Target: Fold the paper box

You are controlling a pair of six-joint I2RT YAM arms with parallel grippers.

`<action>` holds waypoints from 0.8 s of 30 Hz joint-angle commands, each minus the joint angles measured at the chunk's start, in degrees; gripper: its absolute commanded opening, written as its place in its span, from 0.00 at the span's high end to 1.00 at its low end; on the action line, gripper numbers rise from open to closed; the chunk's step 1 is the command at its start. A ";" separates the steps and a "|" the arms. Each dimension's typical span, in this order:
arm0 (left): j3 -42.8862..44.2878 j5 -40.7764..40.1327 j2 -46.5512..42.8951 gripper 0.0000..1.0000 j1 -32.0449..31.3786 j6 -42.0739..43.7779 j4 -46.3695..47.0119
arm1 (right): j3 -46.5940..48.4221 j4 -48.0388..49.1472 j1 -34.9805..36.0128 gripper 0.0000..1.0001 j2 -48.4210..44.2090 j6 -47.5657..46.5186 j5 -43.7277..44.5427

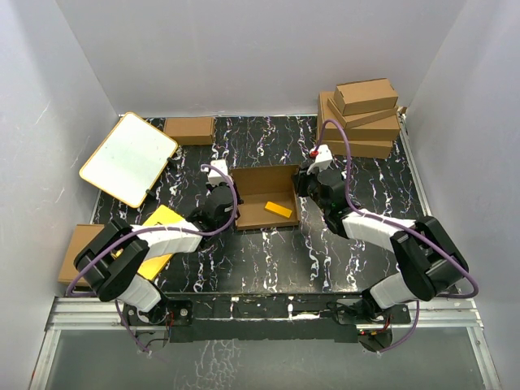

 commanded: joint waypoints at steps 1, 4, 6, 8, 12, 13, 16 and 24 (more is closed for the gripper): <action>-1.27 2.89 -1.95 1.00 -2.55 -3.54 -2.29 | -0.87 -0.71 1.91 0.78 -2.06 1.86 -3.79; -2.07 2.34 -2.31 1.00 -2.90 -4.33 -2.28 | -1.43 -1.45 2.00 0.77 -2.80 1.75 -3.98; -2.44 2.16 -2.58 1.00 -3.16 -4.59 -2.35 | -1.74 -1.87 1.99 0.77 -3.21 1.69 -4.08; -2.65 2.02 -2.74 1.00 -3.42 -4.74 -2.36 | -1.94 -2.16 1.99 0.77 -3.56 1.56 -4.19; -3.10 1.77 -3.14 1.00 -3.78 -5.02 -2.46 | -2.22 -2.89 2.20 0.76 -4.06 1.34 -4.34; -3.18 1.71 -3.18 1.00 -3.86 -5.03 -2.45 | -2.15 -2.93 2.16 0.76 -4.22 1.39 -4.37; -3.30 1.62 -3.37 1.00 -3.92 -4.98 -2.53 | -1.74 -3.34 2.17 0.76 -4.38 1.93 -4.78; -2.78 2.41 -3.49 1.00 -4.07 -5.11 -3.53 | 0.07 -5.35 2.76 0.75 -3.66 4.71 -6.56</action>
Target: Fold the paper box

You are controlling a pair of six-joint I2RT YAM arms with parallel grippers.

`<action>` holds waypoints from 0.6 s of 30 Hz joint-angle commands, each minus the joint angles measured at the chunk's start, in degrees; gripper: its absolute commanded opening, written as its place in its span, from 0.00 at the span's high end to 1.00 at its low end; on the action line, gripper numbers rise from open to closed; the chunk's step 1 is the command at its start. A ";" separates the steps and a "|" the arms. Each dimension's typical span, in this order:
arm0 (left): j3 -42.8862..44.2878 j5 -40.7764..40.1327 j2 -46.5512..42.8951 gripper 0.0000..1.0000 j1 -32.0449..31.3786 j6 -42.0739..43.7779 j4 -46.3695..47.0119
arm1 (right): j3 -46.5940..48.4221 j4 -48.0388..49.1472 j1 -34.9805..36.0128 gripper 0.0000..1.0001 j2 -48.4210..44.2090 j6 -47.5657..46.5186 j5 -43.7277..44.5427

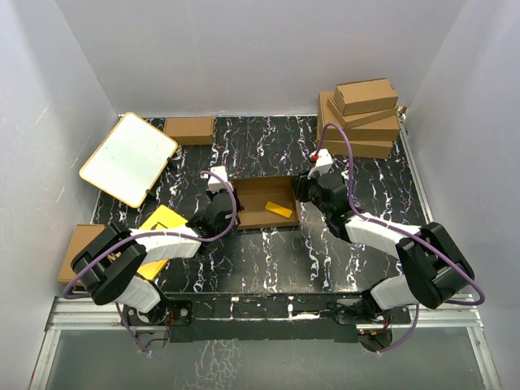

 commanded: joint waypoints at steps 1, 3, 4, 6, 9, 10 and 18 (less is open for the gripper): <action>0.06 4.59 -1.87 1.00 -1.43 -1.97 -2.60 | 2.15 -1.18 2.03 0.75 -0.25 3.89 -5.33; 0.25 4.76 -2.06 1.00 -1.43 -1.97 -3.05 | 2.65 -1.43 2.03 0.75 -0.01 4.29 -5.51; 0.39 4.90 -2.23 1.00 -1.39 -1.97 -3.26 | 2.74 -1.49 2.13 0.75 0.10 4.46 -5.55; 0.63 5.05 -2.35 1.00 -1.43 -1.88 -3.73 | 2.93 -1.75 2.08 0.75 0.21 4.88 -5.89; 0.84 5.39 -2.38 1.00 -1.43 -2.03 -4.10 | 3.10 -2.13 2.12 0.75 0.22 5.51 -6.39; 0.84 5.47 -2.38 1.00 -1.43 -2.05 -4.20 | 3.03 -2.27 2.10 0.75 0.14 5.47 -6.51; 0.82 6.35 -2.49 1.00 -1.43 -2.49 -5.00 | 3.20 -2.95 2.12 0.73 0.33 6.09 -7.25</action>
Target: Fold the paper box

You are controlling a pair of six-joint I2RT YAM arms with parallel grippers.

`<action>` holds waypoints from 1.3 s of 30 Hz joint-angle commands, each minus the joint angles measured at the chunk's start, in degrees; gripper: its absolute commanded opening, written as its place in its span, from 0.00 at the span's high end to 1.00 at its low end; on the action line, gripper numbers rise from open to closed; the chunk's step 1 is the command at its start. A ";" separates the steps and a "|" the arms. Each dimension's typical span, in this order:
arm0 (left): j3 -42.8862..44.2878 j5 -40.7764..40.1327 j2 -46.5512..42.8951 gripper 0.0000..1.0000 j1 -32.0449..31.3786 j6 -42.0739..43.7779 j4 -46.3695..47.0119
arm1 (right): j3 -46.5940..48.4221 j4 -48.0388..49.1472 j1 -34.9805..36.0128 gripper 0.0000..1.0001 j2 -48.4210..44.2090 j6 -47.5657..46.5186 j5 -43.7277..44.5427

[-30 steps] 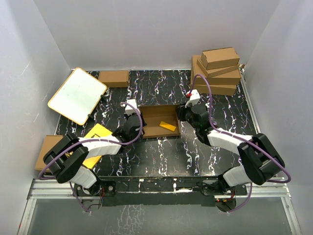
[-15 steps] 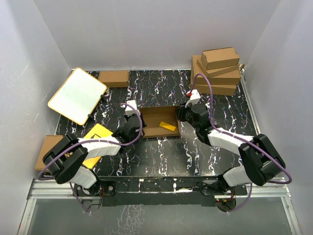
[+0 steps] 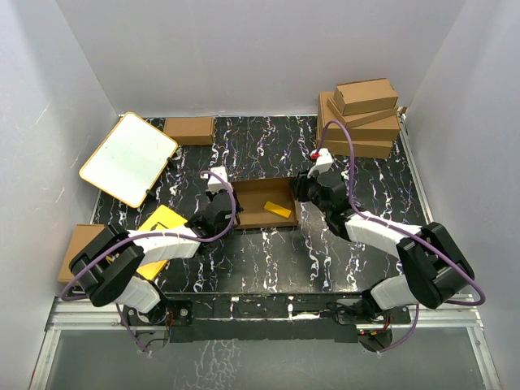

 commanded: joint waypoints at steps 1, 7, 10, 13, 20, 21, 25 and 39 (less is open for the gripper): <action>0.76 5.94 -1.78 1.00 -1.43 -1.99 -2.47 | 2.24 -0.63 2.12 0.72 0.46 2.72 -6.60; 0.67 6.42 -2.59 1.00 -1.43 -1.94 -3.34 | 3.39 -1.48 2.20 0.71 0.94 2.63 -7.95; 0.97 6.77 -2.77 1.00 -1.43 -1.99 -4.01 | 4.59 -2.52 2.19 0.71 1.34 2.49 -8.26; 1.36 7.20 -3.07 1.00 -1.43 -2.06 -4.71 | 5.23 -2.94 2.21 0.71 1.62 2.40 -8.28; 2.01 8.25 -4.24 1.00 -1.43 -2.73 -6.62 | 6.44 -4.31 2.21 0.71 2.49 2.85 -8.80; 2.13 8.35 -4.51 1.00 -1.43 -2.89 -7.15 | 6.66 -4.45 2.21 0.71 2.63 2.77 -8.92; 2.76 8.27 -4.71 1.00 -1.41 -3.49 -8.94 | 8.50 -6.30 2.15 0.70 3.62 2.19 -9.14; 7.40 8.00 -6.56 1.00 -1.28 -4.19 -16.59 | 11.53 -8.37 2.20 0.70 5.17 0.87 -9.55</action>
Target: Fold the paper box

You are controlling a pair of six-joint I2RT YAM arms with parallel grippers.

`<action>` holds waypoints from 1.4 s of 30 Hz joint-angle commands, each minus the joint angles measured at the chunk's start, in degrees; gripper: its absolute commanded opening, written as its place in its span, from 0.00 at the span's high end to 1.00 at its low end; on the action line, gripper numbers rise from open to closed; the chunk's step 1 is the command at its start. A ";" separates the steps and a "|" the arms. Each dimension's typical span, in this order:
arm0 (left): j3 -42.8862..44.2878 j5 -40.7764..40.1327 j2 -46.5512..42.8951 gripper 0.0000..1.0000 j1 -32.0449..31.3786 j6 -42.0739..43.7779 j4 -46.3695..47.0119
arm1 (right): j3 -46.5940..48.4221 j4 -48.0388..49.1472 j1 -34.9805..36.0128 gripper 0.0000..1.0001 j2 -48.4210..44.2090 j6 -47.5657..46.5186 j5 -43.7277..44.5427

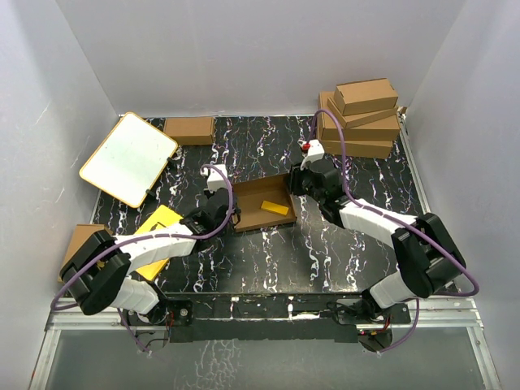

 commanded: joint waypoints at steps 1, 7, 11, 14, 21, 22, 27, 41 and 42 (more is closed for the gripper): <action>4.29 7.30 -2.19 1.00 -1.31 -1.76 -1.81 | 3.12 0.44 2.22 0.70 1.01 1.77 -7.03; 5.19 8.01 -1.88 1.00 -1.19 -1.96 -3.43 | 2.92 -0.40 2.19 0.70 1.54 2.37 -7.56; 6.22 9.13 -1.83 1.00 -0.82 -2.59 -5.17 | 4.03 -1.68 2.23 0.69 1.55 2.99 -8.30; 7.39 9.75 -1.83 1.00 -0.39 -2.86 -6.97 | 4.90 -2.42 2.25 0.69 1.63 3.28 -9.16; 8.68 11.59 -2.01 1.00 1.58 -3.50 -9.48 | 5.17 -2.36 2.21 0.68 2.09 2.66 -9.43; 8.84 11.85 -1.94 1.00 1.92 -3.50 -9.79 | 5.10 -2.12 2.23 0.67 2.08 2.44 -9.35; 9.35 13.26 -2.00 1.00 3.37 -3.41 -10.85 | 4.26 -0.94 2.02 0.67 1.65 1.02 -9.68; 12.12 20.24 -0.87 1.00 6.10 -4.66 -14.28 | 7.74 -2.56 1.44 0.65 3.41 3.11 -13.24; 12.17 20.62 -0.87 1.00 6.28 -4.82 -14.38 | 7.84 -2.59 1.42 0.65 3.52 3.12 -13.32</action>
